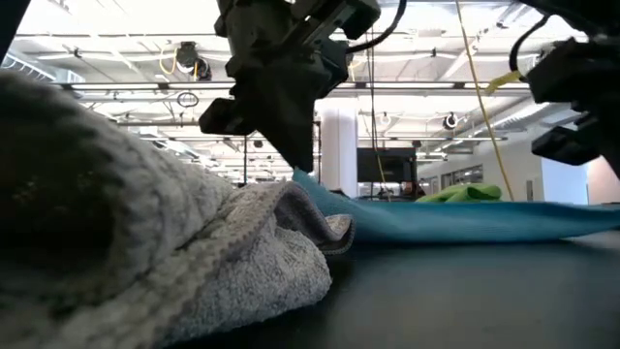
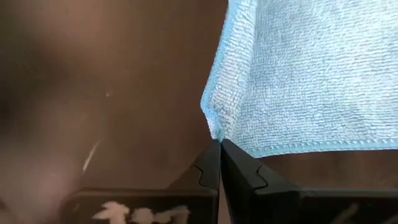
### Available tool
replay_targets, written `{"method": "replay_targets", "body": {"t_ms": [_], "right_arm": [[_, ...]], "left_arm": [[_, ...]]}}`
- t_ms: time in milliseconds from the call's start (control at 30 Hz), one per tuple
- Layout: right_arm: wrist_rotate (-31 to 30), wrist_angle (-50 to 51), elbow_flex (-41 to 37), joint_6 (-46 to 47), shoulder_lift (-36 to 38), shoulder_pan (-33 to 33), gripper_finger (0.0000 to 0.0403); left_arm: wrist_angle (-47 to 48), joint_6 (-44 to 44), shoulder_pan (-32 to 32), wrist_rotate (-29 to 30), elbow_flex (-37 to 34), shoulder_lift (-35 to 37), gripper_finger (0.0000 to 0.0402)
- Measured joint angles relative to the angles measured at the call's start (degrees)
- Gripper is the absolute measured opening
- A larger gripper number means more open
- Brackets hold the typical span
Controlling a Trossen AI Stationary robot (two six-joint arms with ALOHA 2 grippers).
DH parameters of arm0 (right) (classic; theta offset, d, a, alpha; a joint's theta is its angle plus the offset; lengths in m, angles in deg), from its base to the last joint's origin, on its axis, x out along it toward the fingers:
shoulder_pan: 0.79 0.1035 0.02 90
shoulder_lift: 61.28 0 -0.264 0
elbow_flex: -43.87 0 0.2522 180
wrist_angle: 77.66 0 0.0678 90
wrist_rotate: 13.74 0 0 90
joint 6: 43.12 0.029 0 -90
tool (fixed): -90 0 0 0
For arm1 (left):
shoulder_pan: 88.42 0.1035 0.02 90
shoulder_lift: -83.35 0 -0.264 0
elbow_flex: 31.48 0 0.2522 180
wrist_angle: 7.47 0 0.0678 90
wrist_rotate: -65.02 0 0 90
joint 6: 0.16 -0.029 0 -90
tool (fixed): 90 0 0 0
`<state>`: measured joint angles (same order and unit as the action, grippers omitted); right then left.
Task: Fold microfiber towels
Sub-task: Fold the blue microfiber towel
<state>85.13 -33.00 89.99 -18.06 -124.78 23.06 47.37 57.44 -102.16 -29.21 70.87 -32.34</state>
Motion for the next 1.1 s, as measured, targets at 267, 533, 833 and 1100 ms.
{"method": "replay_targets", "body": {"t_ms": [267,533,833,1100], "right_arm": [[-1.3,0.1,-0.9,-1.0,0.0,1.0,0.0011],[-1.3,0.2,-0.9,-2.5,0.0,1.0,0.0087],[1.1,0.1,-0.9,-4.8,0.9,1.0,0.0134],[1.7,-0.7,-0.9,-4.9,3.7,1.0,0.0122]], "left_arm": [[0.5,-0.2,0.2,0.7,0.0,-0.6,0.0018],[-5.4,1.0,0.4,-1.2,0.0,-0.7,0.0067],[-15.9,2.6,-1.1,-3.5,0.0,-0.7,0.0078],[-13.8,3.4,-2.2,6.2,0.0,-0.7,0.0078]]}}
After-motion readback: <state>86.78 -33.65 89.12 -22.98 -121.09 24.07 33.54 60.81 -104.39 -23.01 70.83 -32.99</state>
